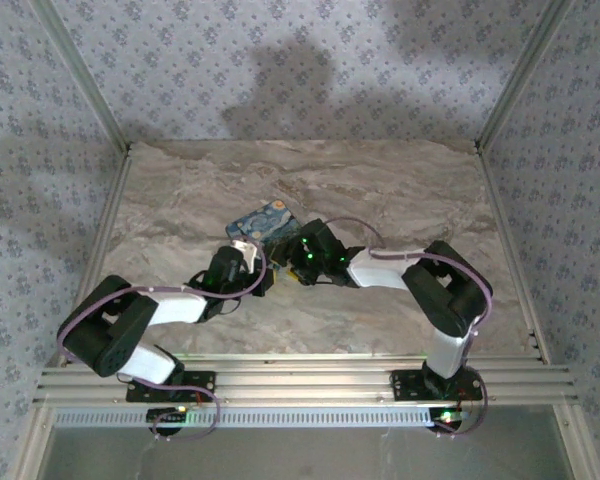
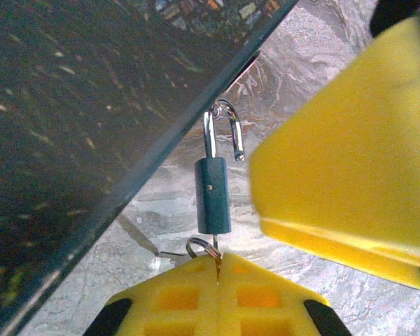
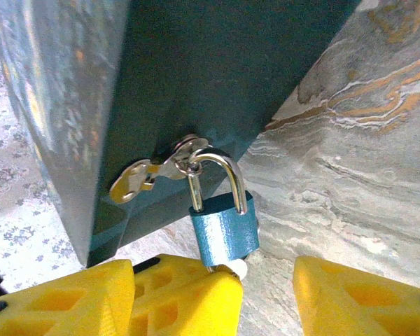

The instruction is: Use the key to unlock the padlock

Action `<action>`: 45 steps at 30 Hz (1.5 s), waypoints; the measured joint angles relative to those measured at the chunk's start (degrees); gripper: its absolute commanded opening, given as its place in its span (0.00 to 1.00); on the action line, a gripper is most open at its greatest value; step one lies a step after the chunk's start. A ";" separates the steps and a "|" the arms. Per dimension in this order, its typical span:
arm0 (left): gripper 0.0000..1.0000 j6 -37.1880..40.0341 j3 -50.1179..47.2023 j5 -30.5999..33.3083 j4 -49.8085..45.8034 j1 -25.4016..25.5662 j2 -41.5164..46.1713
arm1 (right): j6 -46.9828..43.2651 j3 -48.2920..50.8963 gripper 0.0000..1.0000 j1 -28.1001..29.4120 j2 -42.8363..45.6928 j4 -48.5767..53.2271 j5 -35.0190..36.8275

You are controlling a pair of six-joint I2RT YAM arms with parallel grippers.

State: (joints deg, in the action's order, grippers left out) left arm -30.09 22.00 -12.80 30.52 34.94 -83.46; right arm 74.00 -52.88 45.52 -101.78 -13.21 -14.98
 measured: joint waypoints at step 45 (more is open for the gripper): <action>0.00 -17.16 -3.30 -8.26 10.54 -4.94 -1.84 | 6.78 0.98 0.08 0.11 -6.40 -12.79 -0.85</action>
State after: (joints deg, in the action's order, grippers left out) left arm -47.24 18.70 -21.06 41.06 30.00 -85.30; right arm 80.77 -51.90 45.63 -108.18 -26.00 -15.84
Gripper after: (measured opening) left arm 0.048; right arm 0.181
